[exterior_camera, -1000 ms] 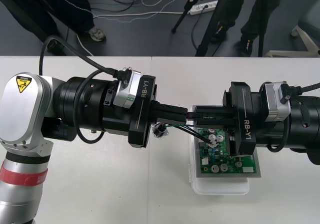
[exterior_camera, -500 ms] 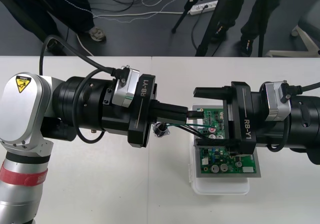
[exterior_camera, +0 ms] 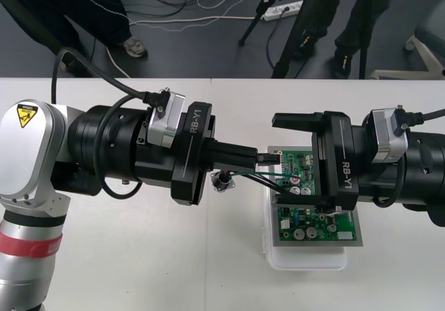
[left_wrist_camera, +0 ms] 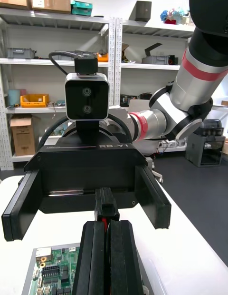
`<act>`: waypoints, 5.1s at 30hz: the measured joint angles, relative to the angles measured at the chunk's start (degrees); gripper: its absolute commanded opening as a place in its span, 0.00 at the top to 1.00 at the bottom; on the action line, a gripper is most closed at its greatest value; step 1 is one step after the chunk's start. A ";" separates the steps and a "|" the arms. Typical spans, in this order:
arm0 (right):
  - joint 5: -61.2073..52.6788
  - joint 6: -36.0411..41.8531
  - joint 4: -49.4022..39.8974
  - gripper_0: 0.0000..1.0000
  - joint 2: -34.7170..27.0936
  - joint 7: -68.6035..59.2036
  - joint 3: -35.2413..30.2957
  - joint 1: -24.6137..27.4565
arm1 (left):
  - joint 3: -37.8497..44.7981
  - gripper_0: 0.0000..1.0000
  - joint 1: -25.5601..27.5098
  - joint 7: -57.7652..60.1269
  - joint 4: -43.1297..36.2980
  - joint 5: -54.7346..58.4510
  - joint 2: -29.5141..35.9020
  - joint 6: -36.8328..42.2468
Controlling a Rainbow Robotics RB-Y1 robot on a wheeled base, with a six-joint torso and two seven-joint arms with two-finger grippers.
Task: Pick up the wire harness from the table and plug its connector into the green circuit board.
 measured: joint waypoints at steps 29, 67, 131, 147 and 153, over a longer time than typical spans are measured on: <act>17.82 -6.56 0.52 0.00 -4.91 -14.34 -4.86 0.73 | 2.37 1.00 1.57 -25.05 20.18 7.43 5.12 -1.03; 62.32 -28.46 -10.90 0.00 -12.01 -41.19 -15.02 8.08 | -3.45 1.00 -4.53 -53.88 56.97 7.75 6.74 -2.49; 77.32 -28.02 1.97 0.00 -5.10 -33.69 2.76 -6.58 | -15.24 1.00 -9.92 -40.93 51.57 10.31 5.00 2.66; 77.33 -28.02 1.99 0.00 -4.96 -31.80 3.21 -6.76 | -17.60 1.00 -9.92 -40.93 50.86 9.15 3.58 5.92; 77.27 -28.02 2.01 0.00 -4.96 -31.80 3.22 -6.82 | -18.89 1.00 -9.92 -40.93 50.85 9.15 3.14 6.89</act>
